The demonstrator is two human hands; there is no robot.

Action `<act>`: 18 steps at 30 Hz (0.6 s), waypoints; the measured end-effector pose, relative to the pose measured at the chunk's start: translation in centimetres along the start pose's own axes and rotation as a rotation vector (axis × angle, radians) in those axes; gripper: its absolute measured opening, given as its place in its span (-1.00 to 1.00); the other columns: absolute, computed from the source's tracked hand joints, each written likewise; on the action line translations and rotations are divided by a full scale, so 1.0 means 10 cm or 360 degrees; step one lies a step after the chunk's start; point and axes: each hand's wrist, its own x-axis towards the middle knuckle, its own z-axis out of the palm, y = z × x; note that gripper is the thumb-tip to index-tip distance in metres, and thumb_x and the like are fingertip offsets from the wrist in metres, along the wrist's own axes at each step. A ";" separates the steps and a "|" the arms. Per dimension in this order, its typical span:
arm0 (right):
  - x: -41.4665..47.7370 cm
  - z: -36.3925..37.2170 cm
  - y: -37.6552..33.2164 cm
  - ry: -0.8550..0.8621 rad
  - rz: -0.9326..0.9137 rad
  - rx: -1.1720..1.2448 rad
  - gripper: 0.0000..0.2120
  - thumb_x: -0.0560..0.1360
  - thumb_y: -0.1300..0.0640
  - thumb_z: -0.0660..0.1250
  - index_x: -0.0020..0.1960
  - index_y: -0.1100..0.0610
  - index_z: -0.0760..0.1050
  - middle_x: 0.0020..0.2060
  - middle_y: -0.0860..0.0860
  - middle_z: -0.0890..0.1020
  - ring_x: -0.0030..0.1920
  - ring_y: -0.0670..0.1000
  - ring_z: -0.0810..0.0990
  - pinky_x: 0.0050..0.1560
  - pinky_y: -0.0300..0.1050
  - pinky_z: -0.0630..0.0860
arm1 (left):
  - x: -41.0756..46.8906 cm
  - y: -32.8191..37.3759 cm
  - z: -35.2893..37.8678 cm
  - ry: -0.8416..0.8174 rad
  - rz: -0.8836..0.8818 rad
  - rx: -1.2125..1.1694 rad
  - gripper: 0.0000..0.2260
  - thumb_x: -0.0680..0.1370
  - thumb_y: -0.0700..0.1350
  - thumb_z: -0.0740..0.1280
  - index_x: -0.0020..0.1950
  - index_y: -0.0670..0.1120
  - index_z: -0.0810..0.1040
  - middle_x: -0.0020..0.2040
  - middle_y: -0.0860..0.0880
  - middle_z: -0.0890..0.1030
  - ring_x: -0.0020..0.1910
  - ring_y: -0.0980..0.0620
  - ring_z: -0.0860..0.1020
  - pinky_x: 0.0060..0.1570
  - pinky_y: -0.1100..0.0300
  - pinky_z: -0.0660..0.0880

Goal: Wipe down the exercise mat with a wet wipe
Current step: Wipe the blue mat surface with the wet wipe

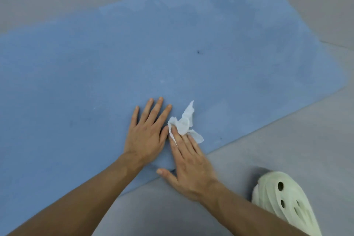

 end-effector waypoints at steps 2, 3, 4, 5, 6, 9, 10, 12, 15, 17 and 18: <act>-0.15 0.05 -0.05 -0.0026 -0.0071 -0.0022 -0.11 0.62 -0.40 0.07 0.67 0.21 -0.05 0.67 0.06 -0.09 0.66 0.04 -0.09 0.62 0.05 0.07 | -0.03 0.04 0.02 0.0008 0.0059 0.0027 -0.50 0.69 0.09 -0.02 0.64 0.06 0.23 0.67 0.02 0.14 0.65 -0.05 0.10 0.58 -0.20 0.06; -0.19 0.05 -0.02 -0.0039 -0.0101 -0.0048 -0.12 0.63 -0.40 0.07 0.67 0.20 -0.04 0.68 0.06 -0.08 0.66 0.03 -0.08 0.61 0.05 0.09 | -0.04 0.05 0.02 0.0010 0.0056 0.0030 -0.50 0.69 0.08 -0.03 0.64 0.06 0.24 0.67 0.02 0.14 0.65 -0.05 0.10 0.57 -0.20 0.07; -0.19 0.03 0.03 -0.0048 -0.0132 -0.0075 -0.13 0.63 -0.39 0.07 0.67 0.19 -0.04 0.68 0.05 -0.07 0.66 0.02 -0.06 0.61 0.05 0.11 | -0.05 0.05 0.01 0.0009 0.0046 0.0029 -0.50 0.70 0.08 -0.03 0.65 0.06 0.23 0.67 0.03 0.14 0.65 -0.05 0.10 0.57 -0.20 0.07; -0.16 0.00 0.10 -0.0053 -0.0155 -0.0097 -0.14 0.63 -0.38 0.06 0.67 0.18 -0.04 0.68 0.04 -0.06 0.66 0.02 -0.04 0.60 0.06 0.12 | -0.05 0.05 0.00 0.0002 0.0038 0.0024 -0.50 0.70 0.08 -0.03 0.65 0.06 0.21 0.68 0.04 0.13 0.65 -0.04 0.09 0.58 -0.20 0.07; -0.12 -0.03 0.18 -0.0045 -0.0151 -0.0115 -0.15 0.64 -0.38 0.07 0.67 0.19 -0.03 0.67 0.04 -0.05 0.66 0.02 -0.02 0.60 0.07 0.12 | -0.05 0.05 -0.01 -0.0010 0.0036 0.0018 -0.50 0.70 0.09 -0.03 0.66 0.07 0.19 0.68 0.04 0.11 0.66 -0.04 0.07 0.58 -0.20 0.06; 0.10 -0.16 0.47 0.0060 0.0059 -0.0158 -0.18 0.64 -0.34 0.05 0.66 0.21 0.02 0.67 0.07 -0.03 0.66 0.03 -0.03 0.62 0.07 0.08 | -0.02 0.06 -0.03 -0.0027 0.0044 0.0001 -0.49 0.70 0.11 -0.01 0.67 0.07 0.16 0.68 0.05 0.09 0.66 -0.03 0.05 0.58 -0.20 0.04; 0.17 -0.20 0.56 0.0080 0.0149 -0.0179 -0.18 0.64 -0.35 0.01 0.66 0.20 0.02 0.67 0.06 -0.05 0.66 0.01 -0.07 0.63 0.04 0.04 | -0.01 0.06 -0.04 -0.0030 0.0050 0.0000 -0.49 0.70 0.11 0.01 0.66 0.07 0.17 0.68 0.05 0.09 0.66 -0.03 0.05 0.58 -0.20 0.04; 0.30 -0.27 0.69 0.0069 0.0284 -0.0229 -0.18 0.63 -0.37 -0.10 0.67 0.18 -0.03 0.67 0.03 -0.11 0.66 -0.03 -0.15 0.63 -0.02 -0.01 | 0.02 0.06 -0.05 -0.0033 0.0061 0.0015 -0.49 0.70 0.12 0.00 0.67 0.07 0.16 0.69 0.04 0.07 0.66 -0.03 0.03 0.59 -0.21 0.03; 0.35 -0.27 0.70 0.0099 0.0339 -0.0225 -0.17 0.64 -0.37 -0.13 0.67 0.21 -0.04 0.67 0.06 -0.10 0.66 -0.02 -0.16 0.64 -0.04 -0.06 | 0.10 0.09 -0.04 -0.0042 0.0074 0.0047 -0.48 0.70 0.13 -0.02 0.67 0.08 0.13 0.69 0.05 0.04 0.67 -0.03 0.01 0.59 -0.21 0.02; 0.28 -0.24 0.61 0.0118 0.0313 -0.0199 -0.17 0.65 -0.35 -0.08 0.66 0.24 -0.02 0.67 0.10 -0.06 0.66 0.01 -0.14 0.64 0.00 -0.05 | 0.17 0.14 -0.04 -0.0039 0.0086 0.0055 -0.48 0.70 0.11 -0.02 0.67 0.08 0.13 0.69 0.04 0.04 0.67 -0.04 0.02 0.58 -0.20 0.02; 0.21 -0.22 0.56 0.0117 0.0274 -0.0179 -0.18 0.65 -0.33 -0.04 0.66 0.25 -0.01 0.67 0.11 -0.05 0.66 0.03 -0.13 0.64 0.04 -0.02 | 0.19 0.16 -0.04 -0.0035 0.0090 0.0058 -0.49 0.70 0.11 -0.02 0.67 0.08 0.14 0.69 0.04 0.05 0.66 -0.04 0.03 0.58 -0.20 0.03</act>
